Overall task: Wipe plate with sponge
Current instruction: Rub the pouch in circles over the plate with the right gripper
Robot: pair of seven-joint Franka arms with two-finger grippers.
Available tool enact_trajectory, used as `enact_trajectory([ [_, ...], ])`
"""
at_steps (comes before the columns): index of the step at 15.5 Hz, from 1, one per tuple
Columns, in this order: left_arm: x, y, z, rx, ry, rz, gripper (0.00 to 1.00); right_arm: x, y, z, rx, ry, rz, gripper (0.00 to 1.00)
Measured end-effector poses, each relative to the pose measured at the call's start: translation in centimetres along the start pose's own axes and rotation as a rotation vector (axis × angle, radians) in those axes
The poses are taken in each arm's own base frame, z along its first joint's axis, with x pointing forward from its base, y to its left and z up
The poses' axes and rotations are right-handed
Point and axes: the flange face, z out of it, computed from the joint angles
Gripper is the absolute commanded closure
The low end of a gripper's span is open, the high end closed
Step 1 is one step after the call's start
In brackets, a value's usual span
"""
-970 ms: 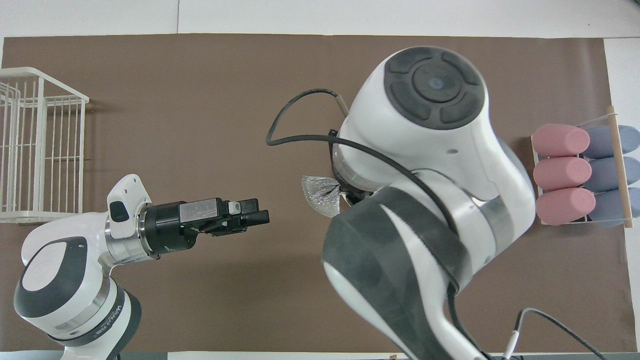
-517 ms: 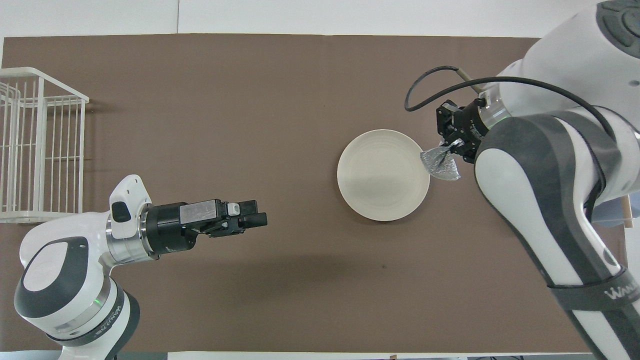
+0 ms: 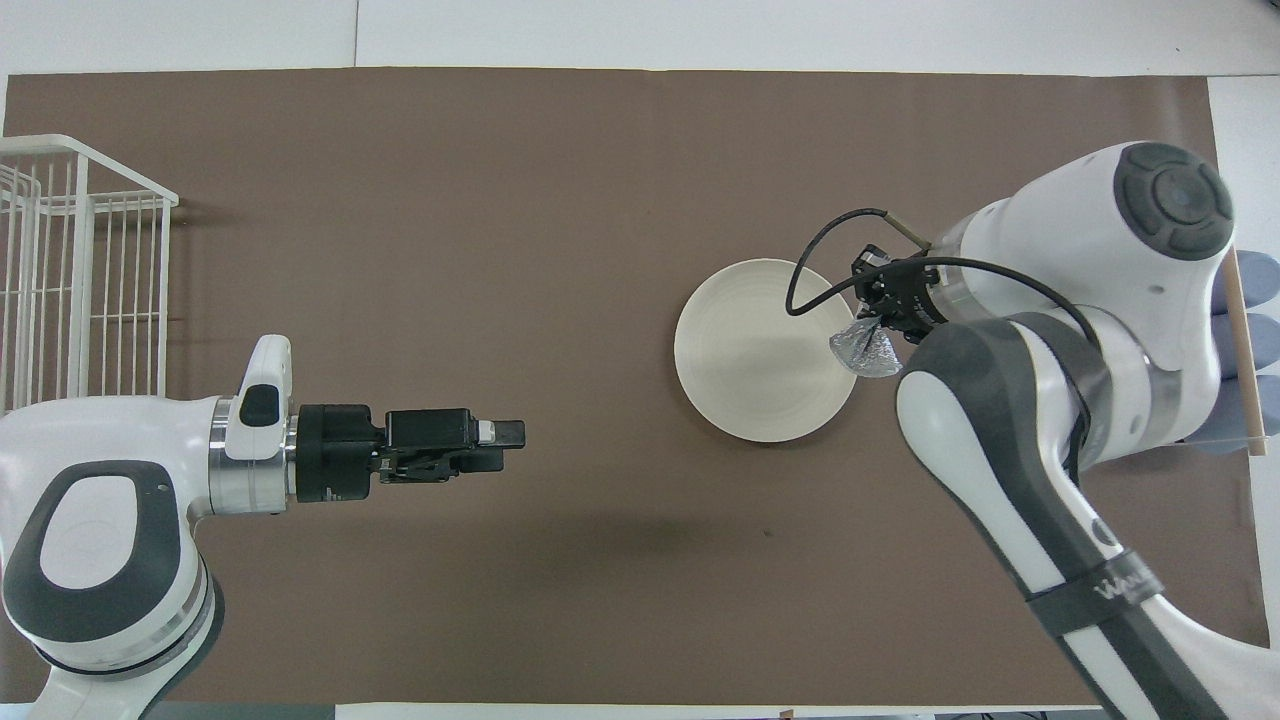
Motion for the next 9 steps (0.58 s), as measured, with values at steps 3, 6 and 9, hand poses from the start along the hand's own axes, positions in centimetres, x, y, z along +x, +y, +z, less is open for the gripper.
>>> enact_trajectory([
  [3,0.8,-0.4,-1.4,0.122,0.04,0.012,0.0,-3.0,-1.8,3.8,0.047,0.029,0.031,1.0],
  [6,1.9,-0.4,-3.6,0.308,0.074,0.09,0.0,-4.9,-2.6,8.1,0.057,0.027,0.067,1.0],
  [9,3.5,-0.3,-4.4,0.509,0.112,0.175,0.0,-4.3,-2.0,11.6,0.026,0.003,0.179,1.0],
])
